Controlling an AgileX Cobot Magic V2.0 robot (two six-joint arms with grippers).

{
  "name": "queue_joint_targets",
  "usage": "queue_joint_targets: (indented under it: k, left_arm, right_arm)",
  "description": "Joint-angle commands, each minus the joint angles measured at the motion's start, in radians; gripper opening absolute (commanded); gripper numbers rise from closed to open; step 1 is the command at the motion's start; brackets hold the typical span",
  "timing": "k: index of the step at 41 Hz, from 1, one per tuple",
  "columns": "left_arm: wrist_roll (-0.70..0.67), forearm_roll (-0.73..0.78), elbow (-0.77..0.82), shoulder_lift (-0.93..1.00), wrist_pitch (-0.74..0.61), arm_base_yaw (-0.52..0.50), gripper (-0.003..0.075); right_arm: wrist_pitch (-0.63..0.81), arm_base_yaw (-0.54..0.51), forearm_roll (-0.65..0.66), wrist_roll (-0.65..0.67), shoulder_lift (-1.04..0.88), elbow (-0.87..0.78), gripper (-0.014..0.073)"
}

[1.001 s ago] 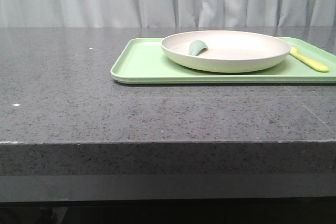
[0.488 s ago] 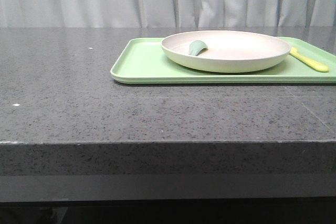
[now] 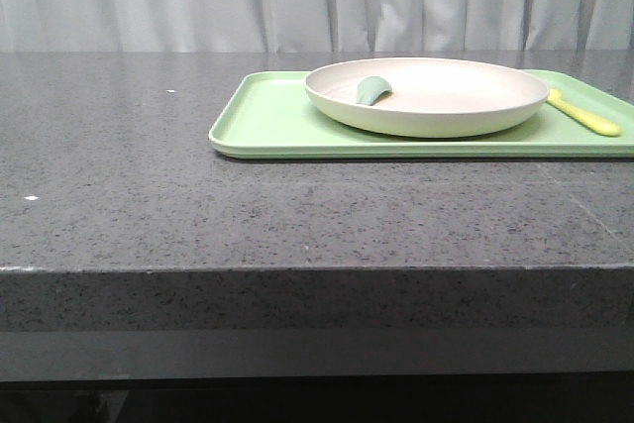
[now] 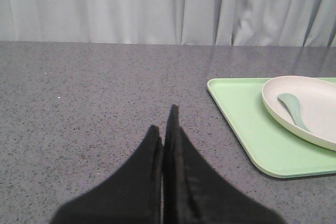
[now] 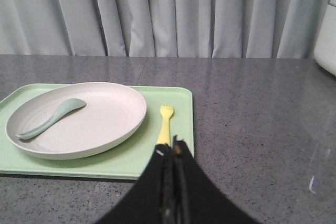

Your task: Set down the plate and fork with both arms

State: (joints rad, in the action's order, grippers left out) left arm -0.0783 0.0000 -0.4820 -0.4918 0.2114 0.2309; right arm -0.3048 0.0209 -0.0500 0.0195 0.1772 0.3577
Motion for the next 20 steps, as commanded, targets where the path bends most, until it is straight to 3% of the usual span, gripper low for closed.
queue_joint_targets:
  k: [1, 11, 20]
  left_arm:
    - [-0.007, -0.008, -0.028, -0.001, -0.090, 0.003, -0.0018]
    - [-0.007, -0.008, 0.013, 0.025, -0.090, -0.003, -0.0018]
    - [-0.007, -0.036, 0.181, 0.202, -0.090, -0.105, -0.0018]
  right_arm:
    - [0.090, -0.005, 0.008, -0.007, 0.010, 0.026, -0.0118]
    - [0.090, -0.005, 0.008, -0.007, 0.010, 0.026, -0.0118]
    - [0.089, -0.005, 0.008, -0.007, 0.010, 0.026, -0.0118]
